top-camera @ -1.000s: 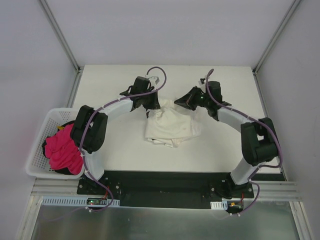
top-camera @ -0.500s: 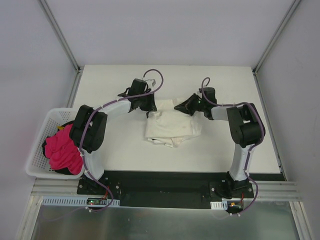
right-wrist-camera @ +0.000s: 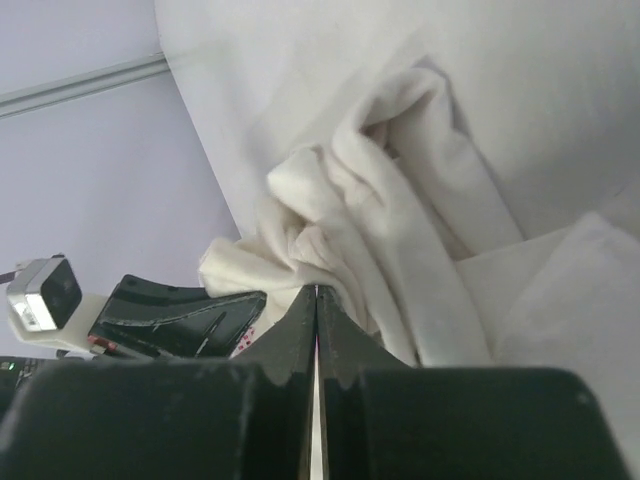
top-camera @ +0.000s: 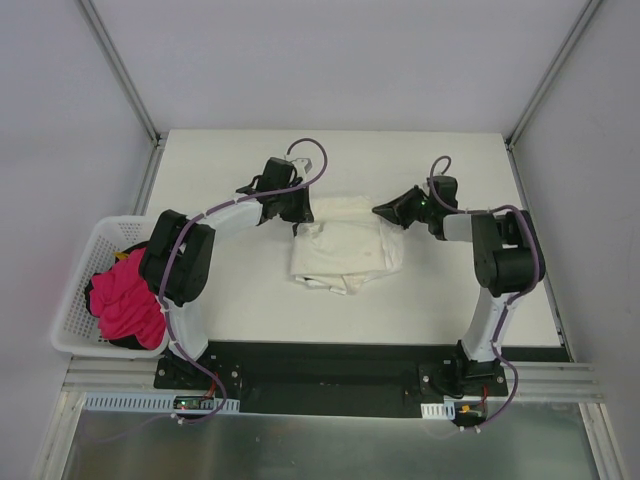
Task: Fold and stack the t-shirts
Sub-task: Smooth out wrinkles on the folded tshirt
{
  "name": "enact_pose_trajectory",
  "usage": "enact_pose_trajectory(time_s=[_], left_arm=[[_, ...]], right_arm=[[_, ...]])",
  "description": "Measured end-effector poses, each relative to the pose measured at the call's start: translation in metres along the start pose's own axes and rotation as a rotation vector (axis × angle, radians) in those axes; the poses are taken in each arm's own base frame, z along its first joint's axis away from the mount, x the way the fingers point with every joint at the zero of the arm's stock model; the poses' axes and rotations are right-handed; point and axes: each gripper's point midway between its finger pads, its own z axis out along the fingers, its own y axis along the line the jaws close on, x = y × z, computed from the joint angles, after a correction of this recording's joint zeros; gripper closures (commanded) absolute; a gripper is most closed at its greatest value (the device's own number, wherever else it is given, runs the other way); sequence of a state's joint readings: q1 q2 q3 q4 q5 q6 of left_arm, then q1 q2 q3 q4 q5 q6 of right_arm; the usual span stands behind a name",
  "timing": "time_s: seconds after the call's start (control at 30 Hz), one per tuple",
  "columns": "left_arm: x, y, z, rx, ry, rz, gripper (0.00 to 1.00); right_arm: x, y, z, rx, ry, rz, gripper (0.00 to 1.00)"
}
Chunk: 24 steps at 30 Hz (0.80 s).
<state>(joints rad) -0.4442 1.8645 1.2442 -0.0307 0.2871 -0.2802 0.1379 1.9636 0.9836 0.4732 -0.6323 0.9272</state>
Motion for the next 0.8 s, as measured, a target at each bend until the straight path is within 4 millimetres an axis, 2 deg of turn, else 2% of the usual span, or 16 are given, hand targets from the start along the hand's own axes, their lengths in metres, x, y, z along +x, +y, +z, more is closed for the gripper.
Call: enact_pose_trajectory(time_s=[0.13, 0.27, 0.37, 0.47, 0.5, 0.6, 0.63, 0.7, 0.8], left_arm=[[0.0, 0.0, 0.0, -0.001, 0.002, -0.001, 1.0], [0.001, 0.001, 0.0, -0.002, 0.004, -0.001, 0.99], [0.001, 0.002, 0.003, -0.004, 0.008, -0.002, 0.84], [0.004, 0.004, 0.007, -0.007, 0.018, -0.002, 0.61], [0.004, 0.006, 0.008, -0.01, 0.02, -0.005, 0.46], [0.004, 0.012, 0.009, -0.018, 0.025, -0.013, 0.23], [0.005, 0.012, 0.009, -0.019, 0.027, -0.015, 0.09], [0.004, 0.016, 0.008, -0.026, 0.028, -0.018, 0.01], [0.004, 0.018, 0.007, -0.03, 0.029, -0.024, 0.01]], right_arm=[[0.001, 0.023, -0.016, -0.012, -0.028, -0.039, 0.94], [0.014, 0.071, -0.041, -0.065, -0.053, -0.149, 0.9], [0.044, 0.107, -0.047, -0.125, -0.031, -0.241, 0.89], [0.087, 0.122, -0.037, -0.153, 0.049, -0.298, 0.89], [0.101, 0.119, -0.031, -0.148, 0.081, -0.305, 0.89], [0.13, 0.1, -0.009, -0.111, 0.161, -0.293, 0.9], [0.136, 0.09, -0.001, -0.091, 0.18, -0.282, 0.9], [0.142, 0.064, 0.014, -0.041, 0.208, -0.242, 0.91], [0.145, 0.026, 0.025, 0.032, 0.231, -0.169, 0.91]])
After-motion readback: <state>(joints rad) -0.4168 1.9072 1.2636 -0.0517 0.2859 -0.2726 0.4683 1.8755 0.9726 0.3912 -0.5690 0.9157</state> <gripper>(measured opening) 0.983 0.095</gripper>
